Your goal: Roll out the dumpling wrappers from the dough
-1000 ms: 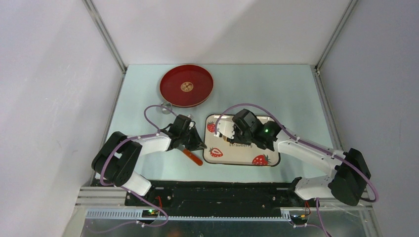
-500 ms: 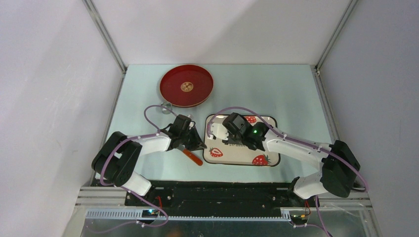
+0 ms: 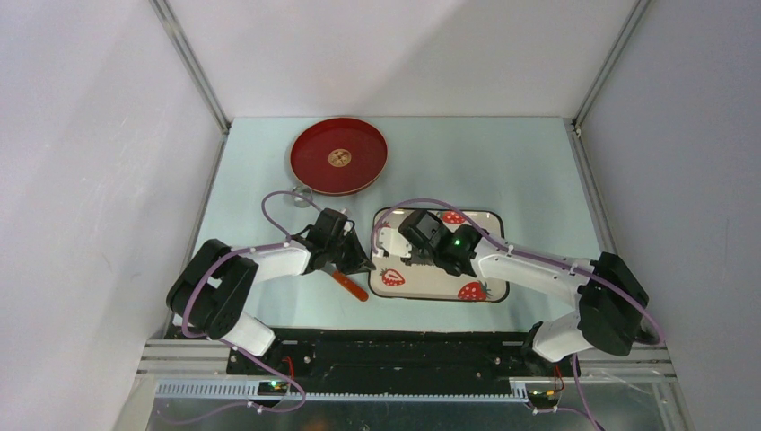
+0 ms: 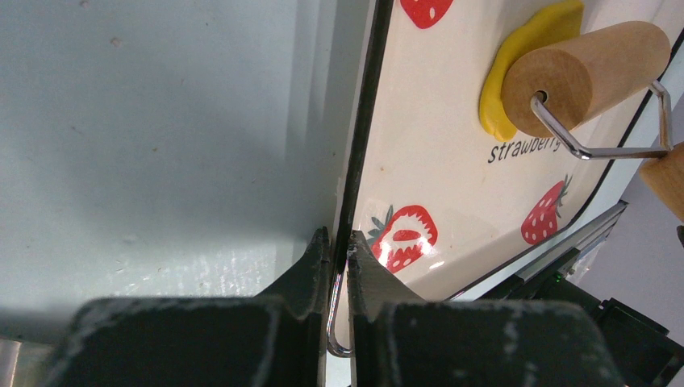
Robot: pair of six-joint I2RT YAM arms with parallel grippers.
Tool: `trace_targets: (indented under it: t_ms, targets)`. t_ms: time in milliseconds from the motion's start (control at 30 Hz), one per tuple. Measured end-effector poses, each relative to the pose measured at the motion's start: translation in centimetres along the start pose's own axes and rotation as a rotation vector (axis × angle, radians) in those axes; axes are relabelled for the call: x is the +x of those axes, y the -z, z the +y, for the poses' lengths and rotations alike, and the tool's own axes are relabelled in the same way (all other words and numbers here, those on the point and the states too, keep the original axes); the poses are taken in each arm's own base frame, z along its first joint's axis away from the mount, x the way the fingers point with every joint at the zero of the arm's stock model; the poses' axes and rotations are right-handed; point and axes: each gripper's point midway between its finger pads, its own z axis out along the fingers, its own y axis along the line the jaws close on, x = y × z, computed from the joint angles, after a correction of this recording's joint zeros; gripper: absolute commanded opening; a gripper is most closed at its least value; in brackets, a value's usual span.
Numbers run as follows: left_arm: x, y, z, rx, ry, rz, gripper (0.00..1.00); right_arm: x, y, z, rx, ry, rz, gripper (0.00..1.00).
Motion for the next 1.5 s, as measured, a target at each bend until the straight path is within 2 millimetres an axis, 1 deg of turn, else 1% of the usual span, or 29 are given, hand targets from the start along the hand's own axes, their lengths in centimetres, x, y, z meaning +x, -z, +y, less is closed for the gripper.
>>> trace_targets:
  t_ms: [533,833,1033,1333,1500]
  targets:
    - [0.0,0.0,0.0,0.0,0.0,0.0,0.0,0.4,0.2,1.3,0.039,0.007,-0.021,0.0]
    - [0.0,0.0,0.0,0.0,0.0,0.0,0.0,0.6,1.2,2.5,0.009,0.023,-0.034,0.0]
    - [0.0,0.0,0.0,0.0,0.0,0.0,0.0,0.7,0.9,2.9,0.0,0.03,-0.023,0.0]
    - [0.0,0.0,0.0,0.0,0.0,0.0,0.0,0.6,0.4,2.6,0.013,0.021,-0.017,0.0]
    - [0.0,0.0,0.0,0.0,0.0,0.0,0.0,0.7,-0.3,1.8,0.032,0.0,-0.018,0.0]
